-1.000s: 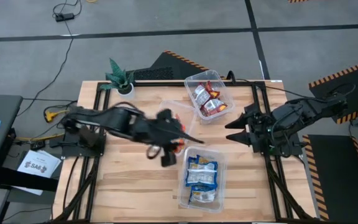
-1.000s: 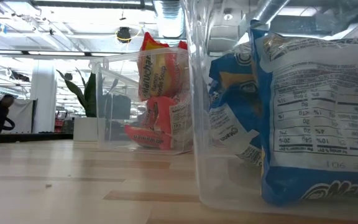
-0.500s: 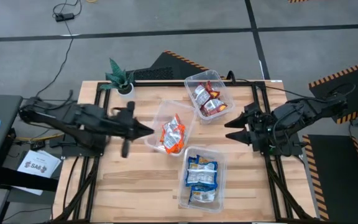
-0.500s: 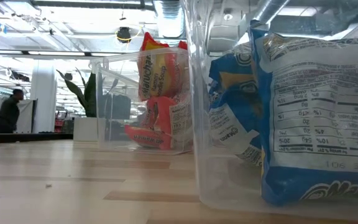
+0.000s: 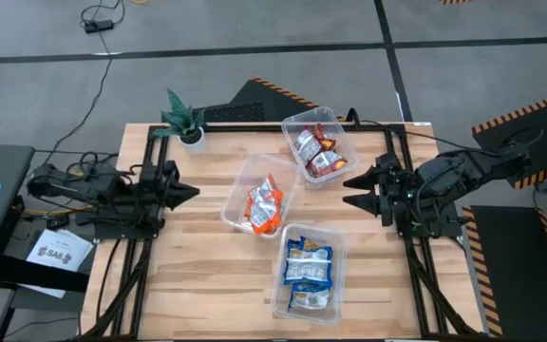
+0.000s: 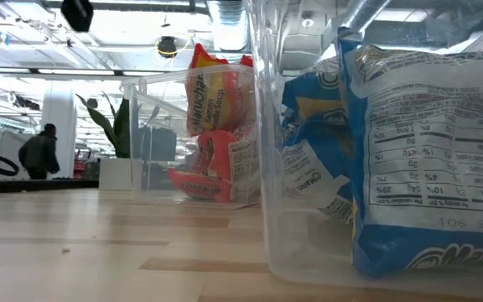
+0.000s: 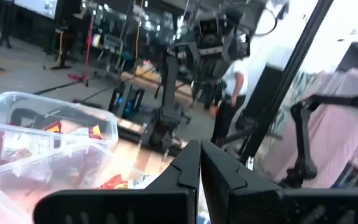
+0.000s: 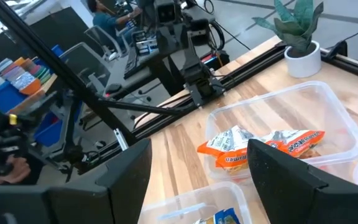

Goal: Sort Maruchan noodles
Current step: Return to Home Position

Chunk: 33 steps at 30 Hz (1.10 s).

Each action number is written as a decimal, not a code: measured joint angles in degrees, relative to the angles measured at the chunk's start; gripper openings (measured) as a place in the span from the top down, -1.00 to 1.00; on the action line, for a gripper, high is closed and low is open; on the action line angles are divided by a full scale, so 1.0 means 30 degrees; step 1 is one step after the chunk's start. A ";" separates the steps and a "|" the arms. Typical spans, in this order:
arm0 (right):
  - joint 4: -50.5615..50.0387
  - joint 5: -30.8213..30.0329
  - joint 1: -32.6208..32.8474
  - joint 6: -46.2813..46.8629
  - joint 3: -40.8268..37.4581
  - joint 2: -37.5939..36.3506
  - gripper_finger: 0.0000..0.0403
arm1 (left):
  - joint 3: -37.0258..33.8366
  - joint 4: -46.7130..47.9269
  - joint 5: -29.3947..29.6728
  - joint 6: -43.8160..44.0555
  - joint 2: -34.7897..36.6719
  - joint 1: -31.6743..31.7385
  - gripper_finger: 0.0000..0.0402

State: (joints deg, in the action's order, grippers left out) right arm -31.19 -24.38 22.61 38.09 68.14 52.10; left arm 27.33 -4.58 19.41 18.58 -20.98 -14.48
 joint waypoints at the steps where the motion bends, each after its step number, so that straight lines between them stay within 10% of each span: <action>1: -0.0001 -0.0001 0.0000 -0.0003 0.0000 0.0004 -0.42 | -0.0612 -0.0394 0.0036 0.0065 0.0599 0.0000 1.00; 12: -0.0018 -0.0001 0.0000 0.0454 0.0000 0.0004 -0.42 | -0.4014 -0.0795 -0.1196 -0.1197 0.6902 0.0007 1.00; 33: -0.0658 0.0028 -0.0212 0.1137 0.0000 -0.0003 -0.42 | -0.8875 -0.5104 -0.4714 0.1403 0.6916 0.2135 1.00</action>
State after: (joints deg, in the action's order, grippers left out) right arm -33.17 -24.29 21.98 41.50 68.14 52.10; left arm 0.71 -19.89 5.27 22.79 -0.23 -8.07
